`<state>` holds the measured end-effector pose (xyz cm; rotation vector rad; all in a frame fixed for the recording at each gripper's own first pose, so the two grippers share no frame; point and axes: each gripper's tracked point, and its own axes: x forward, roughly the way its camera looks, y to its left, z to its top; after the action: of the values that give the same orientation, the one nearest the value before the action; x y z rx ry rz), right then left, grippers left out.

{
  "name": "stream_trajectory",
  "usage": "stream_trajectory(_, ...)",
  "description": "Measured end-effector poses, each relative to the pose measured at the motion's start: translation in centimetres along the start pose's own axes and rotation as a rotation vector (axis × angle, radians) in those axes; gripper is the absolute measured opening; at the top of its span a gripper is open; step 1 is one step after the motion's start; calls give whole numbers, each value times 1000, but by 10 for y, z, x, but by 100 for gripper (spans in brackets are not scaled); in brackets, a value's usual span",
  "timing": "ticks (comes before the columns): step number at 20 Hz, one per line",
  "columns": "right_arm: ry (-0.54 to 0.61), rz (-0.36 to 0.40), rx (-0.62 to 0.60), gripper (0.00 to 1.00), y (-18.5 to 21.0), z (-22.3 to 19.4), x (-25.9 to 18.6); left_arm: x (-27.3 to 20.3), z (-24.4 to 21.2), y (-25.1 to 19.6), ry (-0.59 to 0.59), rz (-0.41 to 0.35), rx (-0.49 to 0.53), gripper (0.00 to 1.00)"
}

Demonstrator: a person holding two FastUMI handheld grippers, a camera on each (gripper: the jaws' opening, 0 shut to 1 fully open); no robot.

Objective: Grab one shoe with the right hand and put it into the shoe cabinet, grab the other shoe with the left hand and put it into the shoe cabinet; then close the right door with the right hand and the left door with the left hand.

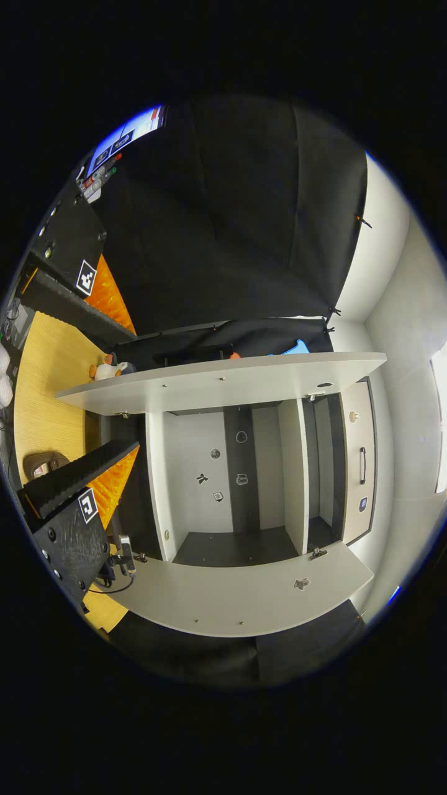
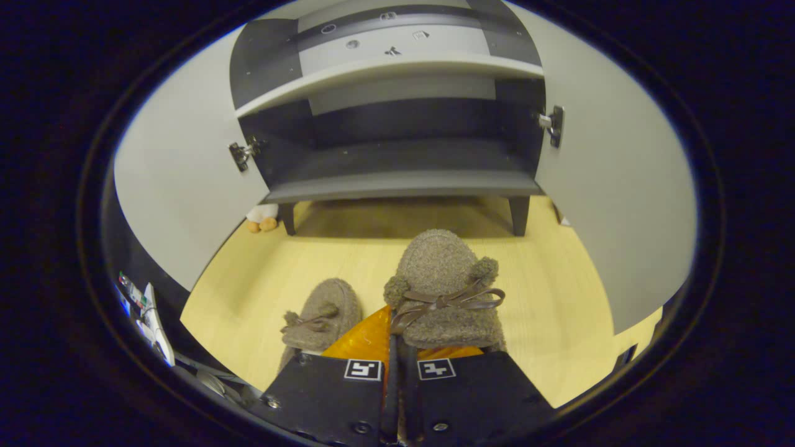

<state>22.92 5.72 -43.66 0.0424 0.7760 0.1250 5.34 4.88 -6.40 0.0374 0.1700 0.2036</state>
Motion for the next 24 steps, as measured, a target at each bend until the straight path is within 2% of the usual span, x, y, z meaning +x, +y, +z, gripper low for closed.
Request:
stream_trajectory(8,-254,46,-71,8,28,148,-74,-11,-6,-1,-19,-17,-2,96)
stream_trajectory(12,-332,50,-97,8,33,226,-85,-13,-15,-4,-10,-8,-14,96)
stream_trajectory(16,-417,24,-139,8,38,306,-78,-12,-22,-8,-3,3,-36,96)
stream_trajectory(20,-451,-13,-169,8,32,366,-51,-10,-31,-6,16,35,-40,96)
stream_trajectory(24,-418,-50,-175,8,21,404,-3,-15,-40,-8,34,61,-44,96)
